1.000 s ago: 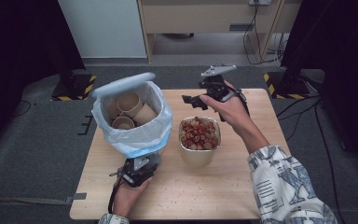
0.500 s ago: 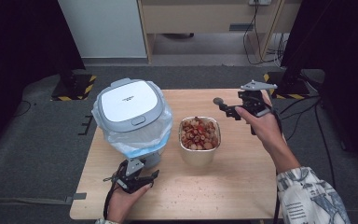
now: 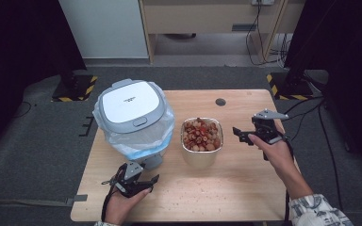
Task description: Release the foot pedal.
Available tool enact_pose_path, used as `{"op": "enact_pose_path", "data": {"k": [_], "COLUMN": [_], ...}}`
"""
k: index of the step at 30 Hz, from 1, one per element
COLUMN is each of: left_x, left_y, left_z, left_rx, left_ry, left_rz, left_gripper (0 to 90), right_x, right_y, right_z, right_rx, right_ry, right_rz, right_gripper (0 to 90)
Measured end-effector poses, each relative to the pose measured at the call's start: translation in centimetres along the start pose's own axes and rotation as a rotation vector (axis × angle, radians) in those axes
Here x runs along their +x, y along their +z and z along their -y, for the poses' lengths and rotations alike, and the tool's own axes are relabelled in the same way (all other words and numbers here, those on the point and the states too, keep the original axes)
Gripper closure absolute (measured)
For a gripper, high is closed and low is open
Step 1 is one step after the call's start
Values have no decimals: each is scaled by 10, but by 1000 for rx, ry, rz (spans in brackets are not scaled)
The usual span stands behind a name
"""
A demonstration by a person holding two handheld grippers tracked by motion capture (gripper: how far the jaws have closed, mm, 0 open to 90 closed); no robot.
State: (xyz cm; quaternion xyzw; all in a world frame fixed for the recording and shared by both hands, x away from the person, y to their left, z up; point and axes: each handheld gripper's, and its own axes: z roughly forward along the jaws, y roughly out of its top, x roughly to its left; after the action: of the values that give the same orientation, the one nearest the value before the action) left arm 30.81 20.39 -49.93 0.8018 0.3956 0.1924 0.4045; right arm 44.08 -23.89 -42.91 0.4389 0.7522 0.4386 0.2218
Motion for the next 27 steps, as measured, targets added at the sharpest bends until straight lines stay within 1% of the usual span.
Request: {"op": "enact_pose_path", "data": {"k": [3, 4, 6, 7, 10, 11, 13, 16, 20, 22, 25, 27], "left_x": [2, 1, 2, 2, 1, 2, 3, 4, 6, 7, 7, 8], "left_y": [-4, -6, -9, -10, -10, -11, -10, -9, -10, -10, -10, -10], "left_z": [2, 3, 5, 6, 9, 10, 11, 11, 11, 11, 11, 11], "left_rx": [-6, -13, -14, -12, 16, 16, 15, 25, 20, 23, 22, 24], "left_ry": [-3, -16, -1, -3, 1, 5, -5, -6, -18, -20, -24, -23], "left_rz": [-4, -5, 0, 4, 5, -2, -10, -17, -33, -38, -48, -56], "left_gripper": [264, 263, 256, 249, 236, 235, 234, 224, 218, 214, 214, 214], "right_x": [1, 1, 1, 1, 0, -1, -3, -5, -6, -7, -7, -6], "right_y": [-1, -1, 0, 1, 4, 6, 11, 18, 30, 35, 40, 42], "right_z": [16, 21, 32, 38, 50, 54, 63, 71, 84, 88, 95, 98], "right_rx": [11, 15, 26, 31, 48, 60, 82, 132, 200, 226, 253, 255], "right_ry": [13, 20, 21, 36, 51, 53, 74, 92, 85, 85, 95, 104], "right_rz": [0, -1, 1, 0, 5, 14, 29, 59, 88, 110, 122, 135], "right_gripper": [82, 82, 81, 80, 80, 80, 81, 75, 67, 67, 66, 61]}}
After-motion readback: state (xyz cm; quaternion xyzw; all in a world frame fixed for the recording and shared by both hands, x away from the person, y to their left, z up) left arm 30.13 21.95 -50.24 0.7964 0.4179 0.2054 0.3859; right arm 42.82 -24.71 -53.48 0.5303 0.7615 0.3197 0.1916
